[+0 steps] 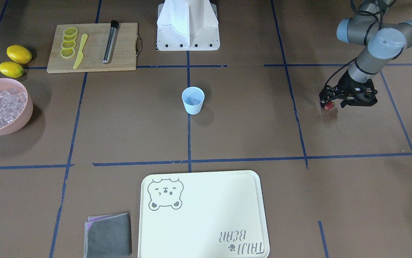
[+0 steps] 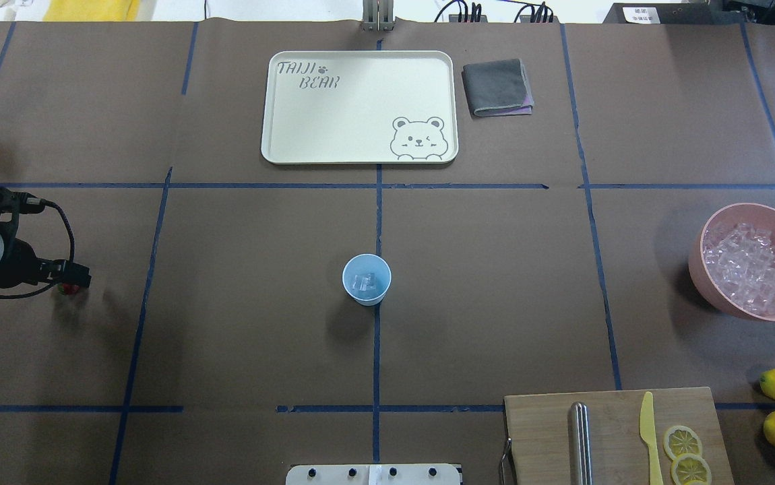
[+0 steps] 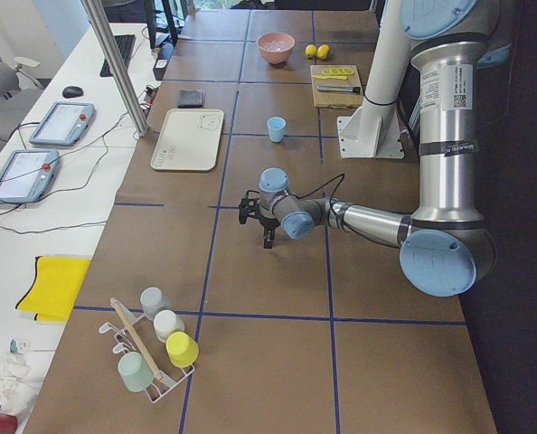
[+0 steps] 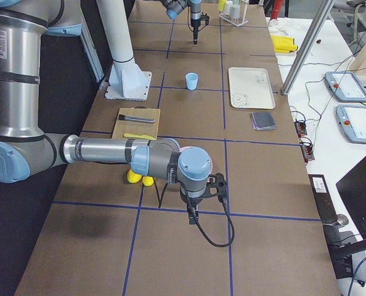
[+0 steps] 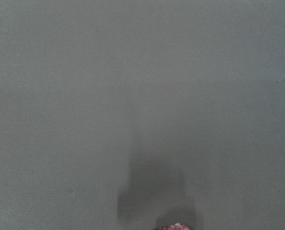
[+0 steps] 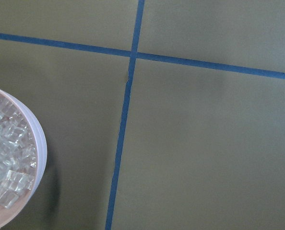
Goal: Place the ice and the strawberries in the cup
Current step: 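Close the left gripper on the strawberry and lift it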
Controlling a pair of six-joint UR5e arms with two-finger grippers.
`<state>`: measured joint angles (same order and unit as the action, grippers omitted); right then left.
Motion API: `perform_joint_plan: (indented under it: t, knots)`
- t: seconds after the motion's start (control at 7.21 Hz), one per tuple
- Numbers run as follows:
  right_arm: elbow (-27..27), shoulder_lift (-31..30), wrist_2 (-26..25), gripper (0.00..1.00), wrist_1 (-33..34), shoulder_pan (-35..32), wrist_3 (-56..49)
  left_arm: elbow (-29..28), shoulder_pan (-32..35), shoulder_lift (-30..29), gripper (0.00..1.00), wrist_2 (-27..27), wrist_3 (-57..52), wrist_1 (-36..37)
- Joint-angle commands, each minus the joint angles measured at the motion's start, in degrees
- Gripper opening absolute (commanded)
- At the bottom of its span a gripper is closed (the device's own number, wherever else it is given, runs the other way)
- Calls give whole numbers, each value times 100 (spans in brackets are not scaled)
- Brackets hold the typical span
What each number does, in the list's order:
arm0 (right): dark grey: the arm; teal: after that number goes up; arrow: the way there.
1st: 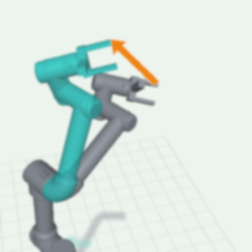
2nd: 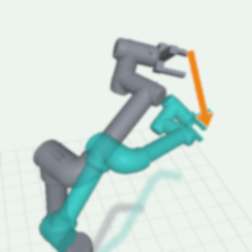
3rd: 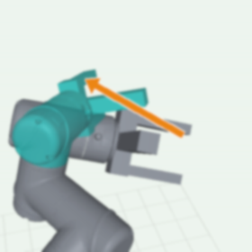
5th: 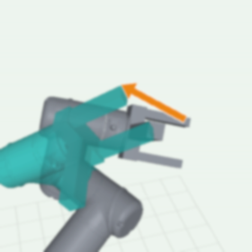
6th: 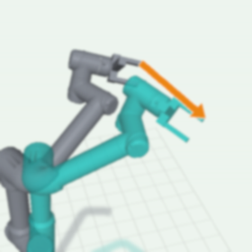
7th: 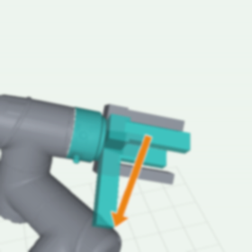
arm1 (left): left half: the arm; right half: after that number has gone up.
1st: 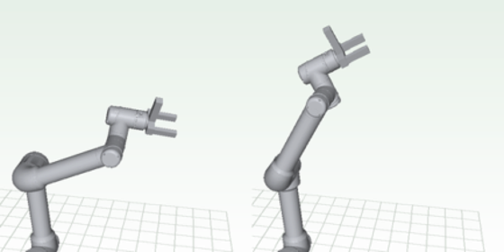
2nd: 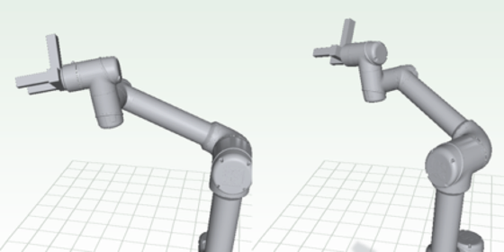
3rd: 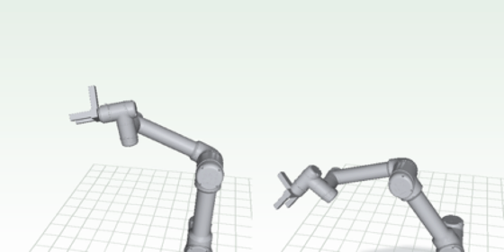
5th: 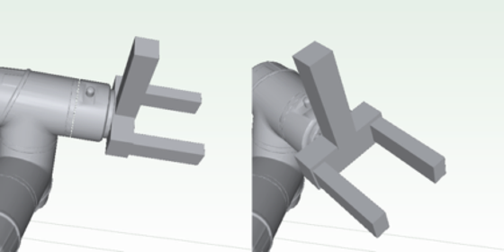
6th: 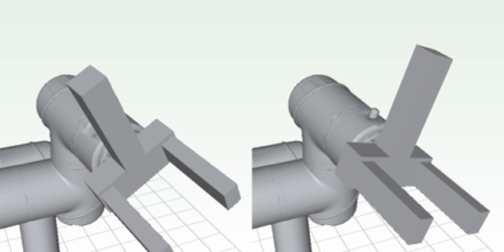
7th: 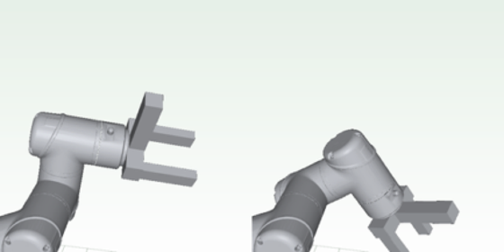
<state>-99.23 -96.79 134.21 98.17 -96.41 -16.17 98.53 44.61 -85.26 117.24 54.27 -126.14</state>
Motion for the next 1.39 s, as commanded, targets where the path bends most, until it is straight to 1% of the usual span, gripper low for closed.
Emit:
perform_joint_plan:
  t: [0.0,0.28,0.42,0.69,0.83,0.97,1.11,1.25]
  knots:
    - [0,2,0,99,0,0,0,51,-5,0,1,18,-22,19]
    - [0,-6,0,99,0,0,9,252,4,-8,0,88,-57,106]
    - [0,-7,0,99,0,0,9,471,13,-26,0,419,-66,324]
    - [-9,-15,-9,99,0,0,26,999,48,-78,0,493,-75,1000]
    - [-61,-41,-9,100,0,0,26,1323,39,-209,0,502,-75,1491]
    - [-62,-50,-9,100,0,0,26,1639,39,-480,0,502,-75,2192]
    - [-70,-59,-9,100,0,0,26,1817,39,-918,0,493,-75,2851]
    - [-62,-59,-18,100,0,0,26,1844,31,-1392,0,475,-40,3354]
